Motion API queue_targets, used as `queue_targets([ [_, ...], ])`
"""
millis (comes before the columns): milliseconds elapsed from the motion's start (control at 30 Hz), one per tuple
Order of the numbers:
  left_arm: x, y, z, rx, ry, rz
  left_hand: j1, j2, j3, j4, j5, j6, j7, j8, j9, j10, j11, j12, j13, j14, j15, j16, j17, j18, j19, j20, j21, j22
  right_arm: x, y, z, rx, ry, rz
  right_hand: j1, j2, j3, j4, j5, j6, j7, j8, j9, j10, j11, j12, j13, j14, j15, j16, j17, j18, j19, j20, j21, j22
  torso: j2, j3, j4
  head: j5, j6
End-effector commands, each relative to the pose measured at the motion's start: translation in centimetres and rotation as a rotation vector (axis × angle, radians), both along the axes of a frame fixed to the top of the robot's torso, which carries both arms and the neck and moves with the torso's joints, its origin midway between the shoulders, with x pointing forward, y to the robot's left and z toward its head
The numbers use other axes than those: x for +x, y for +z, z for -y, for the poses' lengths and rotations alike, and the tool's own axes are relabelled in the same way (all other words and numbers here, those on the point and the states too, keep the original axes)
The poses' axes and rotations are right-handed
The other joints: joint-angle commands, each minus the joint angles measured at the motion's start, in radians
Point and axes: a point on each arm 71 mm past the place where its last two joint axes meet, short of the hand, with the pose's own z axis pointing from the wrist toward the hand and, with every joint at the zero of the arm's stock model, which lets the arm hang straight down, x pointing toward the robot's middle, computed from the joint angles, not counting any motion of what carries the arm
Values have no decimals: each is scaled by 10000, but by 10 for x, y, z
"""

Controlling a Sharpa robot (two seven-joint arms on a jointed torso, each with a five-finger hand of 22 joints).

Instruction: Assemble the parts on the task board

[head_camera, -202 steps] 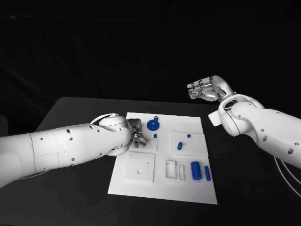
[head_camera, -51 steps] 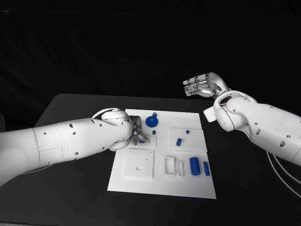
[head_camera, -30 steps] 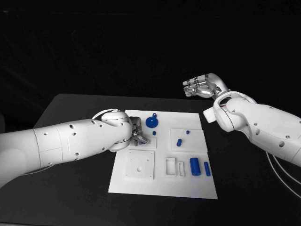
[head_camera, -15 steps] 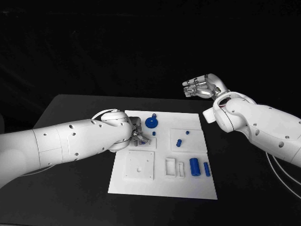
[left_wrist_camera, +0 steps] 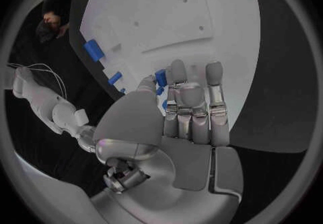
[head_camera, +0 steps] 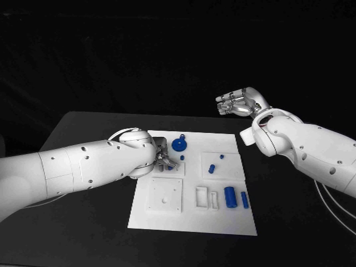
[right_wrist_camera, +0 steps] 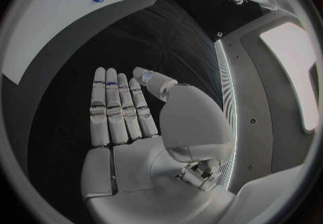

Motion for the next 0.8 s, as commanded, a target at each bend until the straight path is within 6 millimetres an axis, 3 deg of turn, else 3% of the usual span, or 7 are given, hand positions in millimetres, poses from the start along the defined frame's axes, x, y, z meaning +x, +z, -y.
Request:
queue_targets([
  [33,0,1,1,-165,-32,24,-131,-35,31,68,-61,22,53,26,-1,501,-34,30,18,41,-4,-41,-12,-73,63,-7,-35,195,0,0,-1,-14,151,44,-7,-83,-46,-5,63,-46,40,4,9,-92,1,-68,-15,-62,34,-34,-11,96,-67,18,40,-17,2,1,4,2,-9],
  [733,2,0,-4,-65,28,-108,-80,-130,80,-93,-149,25,52,18,9,501,-33,22,22,28,-3,-34,-7,-73,54,-5,-40,196,-1,-2,0,-24,141,23,-19,-86,-59,2,61,-47,40,4,9,-91,1,-67,-15,-74,39,-33,-11,96,-78,25,40,-17,0,2,3,6,-5],
  [800,2,0,-4,-85,35,-103,-188,-98,65,-55,-974,45,67,27,15,502,-30,28,24,30,-1,-37,-8,-73,57,-5,-41,195,-1,-2,0,-24,140,23,-19,-86,-59,2,61,-47,40,4,9,-91,1,-67,-15,-74,39,-33,-11,96,-78,25,40,-17,2,2,5,-1,-5],
])
